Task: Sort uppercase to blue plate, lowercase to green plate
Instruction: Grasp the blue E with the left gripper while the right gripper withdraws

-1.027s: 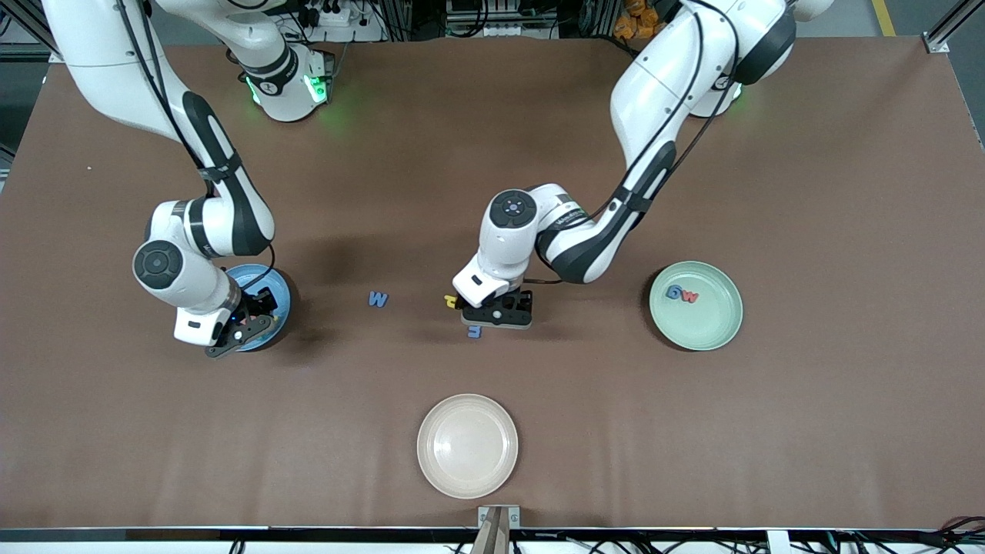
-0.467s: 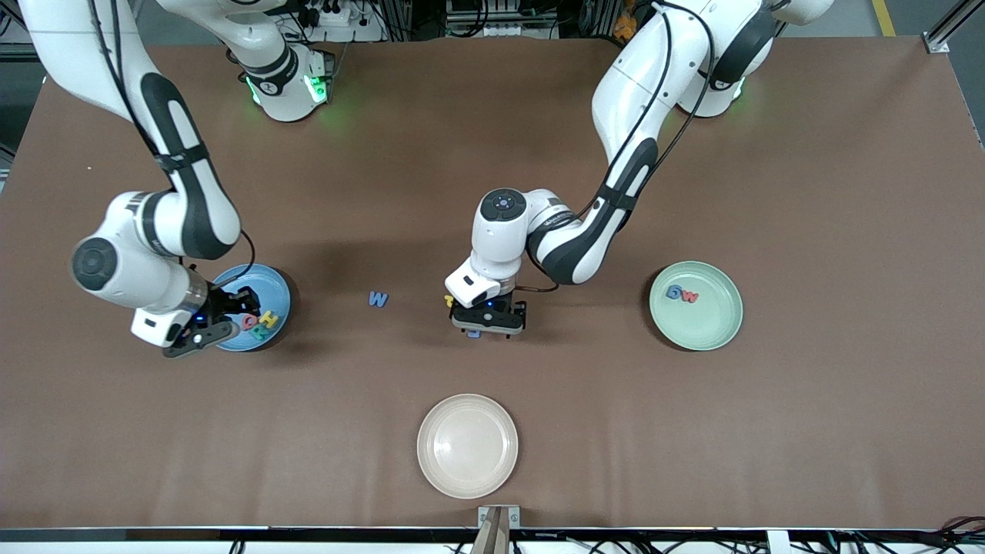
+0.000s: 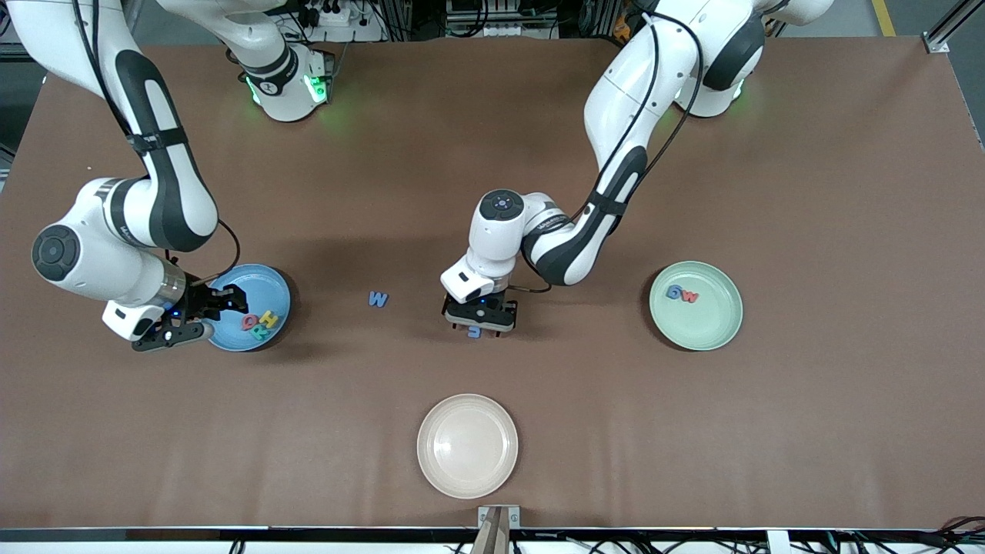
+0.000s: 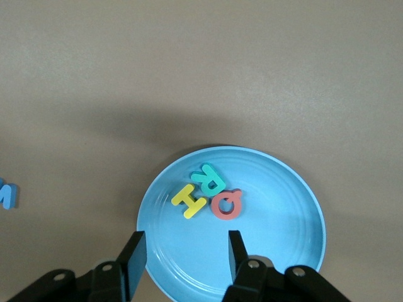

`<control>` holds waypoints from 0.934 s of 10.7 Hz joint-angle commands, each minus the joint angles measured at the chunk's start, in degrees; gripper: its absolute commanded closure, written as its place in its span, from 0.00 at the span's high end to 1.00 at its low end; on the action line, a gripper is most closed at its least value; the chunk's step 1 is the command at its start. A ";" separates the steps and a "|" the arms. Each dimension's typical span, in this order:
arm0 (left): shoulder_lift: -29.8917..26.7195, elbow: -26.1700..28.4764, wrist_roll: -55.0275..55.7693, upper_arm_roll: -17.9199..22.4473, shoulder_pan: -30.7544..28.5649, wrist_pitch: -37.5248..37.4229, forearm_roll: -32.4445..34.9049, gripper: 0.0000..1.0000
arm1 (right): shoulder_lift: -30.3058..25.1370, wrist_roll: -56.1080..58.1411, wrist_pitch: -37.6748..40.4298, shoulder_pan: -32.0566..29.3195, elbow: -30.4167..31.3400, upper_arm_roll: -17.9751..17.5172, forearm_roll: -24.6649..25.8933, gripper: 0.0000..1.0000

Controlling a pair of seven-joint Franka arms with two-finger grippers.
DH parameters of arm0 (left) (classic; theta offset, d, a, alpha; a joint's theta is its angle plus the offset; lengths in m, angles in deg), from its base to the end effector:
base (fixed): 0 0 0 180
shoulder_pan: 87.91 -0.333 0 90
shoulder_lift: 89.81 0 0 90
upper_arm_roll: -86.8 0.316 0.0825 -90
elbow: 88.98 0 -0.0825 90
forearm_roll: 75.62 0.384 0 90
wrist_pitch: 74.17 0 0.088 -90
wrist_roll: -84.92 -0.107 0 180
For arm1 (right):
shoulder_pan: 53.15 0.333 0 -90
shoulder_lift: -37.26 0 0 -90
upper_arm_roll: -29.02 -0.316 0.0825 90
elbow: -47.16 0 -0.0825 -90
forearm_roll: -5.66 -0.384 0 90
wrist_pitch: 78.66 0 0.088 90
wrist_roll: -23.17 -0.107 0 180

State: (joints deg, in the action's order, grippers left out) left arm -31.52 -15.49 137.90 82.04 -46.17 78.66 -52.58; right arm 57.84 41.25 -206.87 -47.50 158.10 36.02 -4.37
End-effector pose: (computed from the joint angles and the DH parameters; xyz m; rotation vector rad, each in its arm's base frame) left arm 0.5373 -0.5559 0.1670 2.9171 -0.2315 0.5638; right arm 0.6126 -0.0061 0.2968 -3.0288 -0.2832 0.0561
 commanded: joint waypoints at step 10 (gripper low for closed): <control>1.82 -1.50 8.46 9.51 8.18 -0.68 1.30 1.00 | -1.85 -9.64 0.68 3.14 0.77 -0.41 -1.04 0.61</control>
State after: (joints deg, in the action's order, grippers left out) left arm -30.62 -15.51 143.80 90.35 -39.33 78.59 -52.58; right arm 57.39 32.34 -206.75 -44.56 158.09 35.54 -4.46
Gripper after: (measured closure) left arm 0.000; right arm 0.388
